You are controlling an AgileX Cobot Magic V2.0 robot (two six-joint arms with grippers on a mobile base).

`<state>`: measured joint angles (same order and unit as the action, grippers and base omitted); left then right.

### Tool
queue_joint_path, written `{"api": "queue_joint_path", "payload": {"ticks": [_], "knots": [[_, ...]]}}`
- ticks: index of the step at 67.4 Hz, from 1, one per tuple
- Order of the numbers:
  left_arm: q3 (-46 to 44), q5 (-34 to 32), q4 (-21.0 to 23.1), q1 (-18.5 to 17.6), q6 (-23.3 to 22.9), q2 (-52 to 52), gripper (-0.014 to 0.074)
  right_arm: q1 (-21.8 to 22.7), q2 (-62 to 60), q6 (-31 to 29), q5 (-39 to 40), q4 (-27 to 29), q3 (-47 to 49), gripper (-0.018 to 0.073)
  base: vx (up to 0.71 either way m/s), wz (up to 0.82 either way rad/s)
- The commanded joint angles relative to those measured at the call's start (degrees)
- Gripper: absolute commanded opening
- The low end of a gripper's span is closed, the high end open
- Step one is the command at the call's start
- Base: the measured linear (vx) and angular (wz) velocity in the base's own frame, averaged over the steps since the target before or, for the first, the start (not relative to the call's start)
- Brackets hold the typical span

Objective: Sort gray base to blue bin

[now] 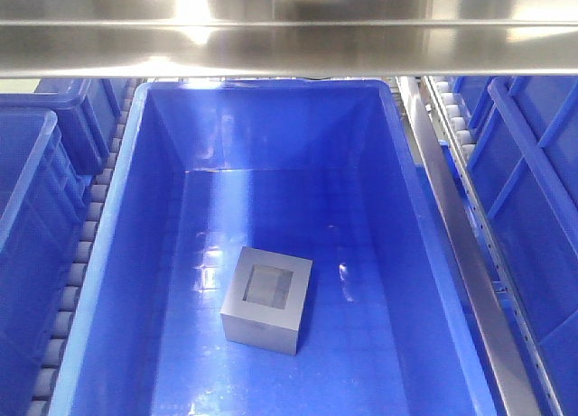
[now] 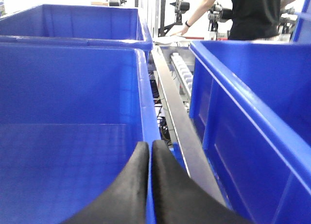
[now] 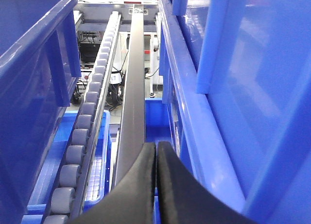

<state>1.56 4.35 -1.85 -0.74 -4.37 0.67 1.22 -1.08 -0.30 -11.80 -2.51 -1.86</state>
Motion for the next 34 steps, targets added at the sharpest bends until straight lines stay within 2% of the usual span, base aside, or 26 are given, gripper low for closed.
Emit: {"api": "queue_joint_path", "payload": {"ticks": [1,34], "knots": [[-0.62,-3.67,0.60,0.10,0.62,1.13,-0.0007,0.40,-0.41,-0.39,4.54,-0.49,-0.26,-0.0005,0.00,0.00],[-0.67,-3.67,0.60,0.10,0.57,1.01,-0.0007,0.40,-0.41,-0.39,4.62,-0.49,-0.26,-0.0005,0.00,0.00]]}}
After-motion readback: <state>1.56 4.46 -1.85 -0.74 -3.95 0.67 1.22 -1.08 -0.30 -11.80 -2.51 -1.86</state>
